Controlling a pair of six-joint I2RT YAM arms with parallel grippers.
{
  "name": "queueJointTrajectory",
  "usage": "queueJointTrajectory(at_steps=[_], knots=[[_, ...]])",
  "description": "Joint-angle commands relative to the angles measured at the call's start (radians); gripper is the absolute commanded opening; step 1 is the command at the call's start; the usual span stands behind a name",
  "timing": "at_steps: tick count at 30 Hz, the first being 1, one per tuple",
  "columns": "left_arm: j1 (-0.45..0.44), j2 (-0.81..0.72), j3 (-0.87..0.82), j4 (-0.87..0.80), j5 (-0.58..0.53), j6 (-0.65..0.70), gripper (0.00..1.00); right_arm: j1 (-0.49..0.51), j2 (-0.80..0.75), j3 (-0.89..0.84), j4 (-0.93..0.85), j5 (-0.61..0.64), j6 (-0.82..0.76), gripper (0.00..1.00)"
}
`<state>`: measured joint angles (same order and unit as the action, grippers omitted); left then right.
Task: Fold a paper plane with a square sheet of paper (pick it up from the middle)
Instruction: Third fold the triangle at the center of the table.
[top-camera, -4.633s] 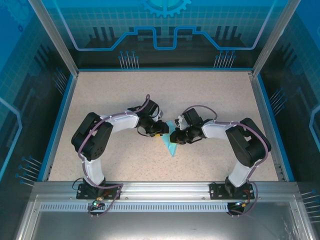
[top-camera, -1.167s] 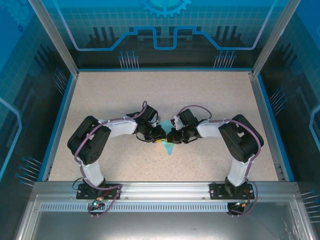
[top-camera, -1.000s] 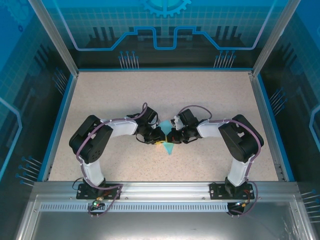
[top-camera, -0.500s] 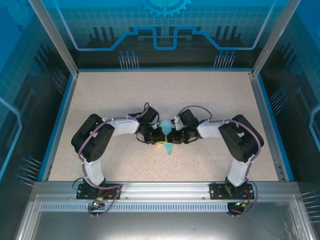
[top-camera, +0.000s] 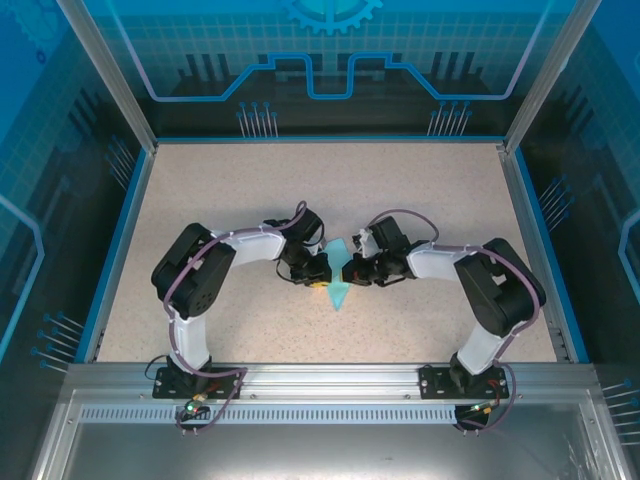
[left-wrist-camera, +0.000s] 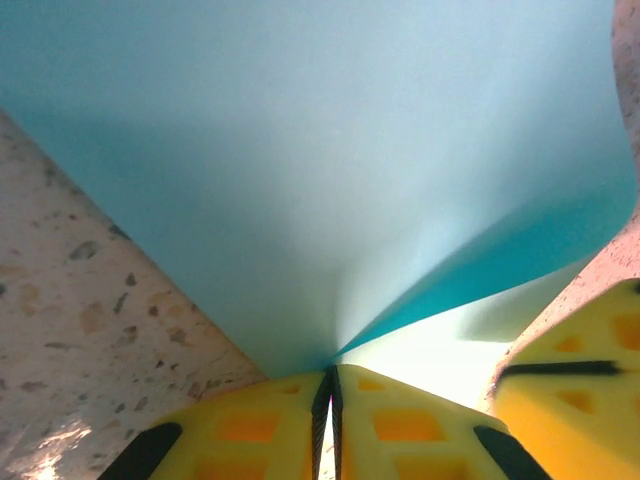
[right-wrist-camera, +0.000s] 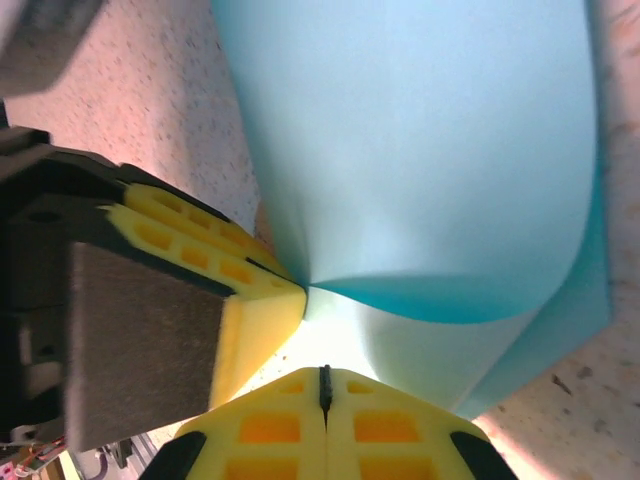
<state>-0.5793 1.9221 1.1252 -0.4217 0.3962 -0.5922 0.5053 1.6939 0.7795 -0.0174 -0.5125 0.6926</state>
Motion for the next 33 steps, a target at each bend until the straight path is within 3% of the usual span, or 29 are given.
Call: queueJointTrajectory(at_steps=[1, 13, 24, 33], knots=[[-0.004, 0.075, -0.008, -0.064, -0.135, 0.039, 0.14, -0.025, -0.027, -0.009, -0.036, -0.012, -0.002, 0.02], [-0.005, 0.078, 0.015, -0.094, -0.155, 0.064, 0.14, -0.014, 0.060, 0.047, -0.050, 0.013, -0.010, 0.02], [-0.010, 0.093, 0.033, -0.117, -0.178, 0.084, 0.14, -0.009, 0.106, 0.095, -0.210, 0.174, -0.065, 0.03], [-0.013, 0.108, 0.042, -0.132, -0.196, 0.097, 0.14, -0.006, 0.111, 0.092, -0.252, 0.235, -0.059, 0.03]])
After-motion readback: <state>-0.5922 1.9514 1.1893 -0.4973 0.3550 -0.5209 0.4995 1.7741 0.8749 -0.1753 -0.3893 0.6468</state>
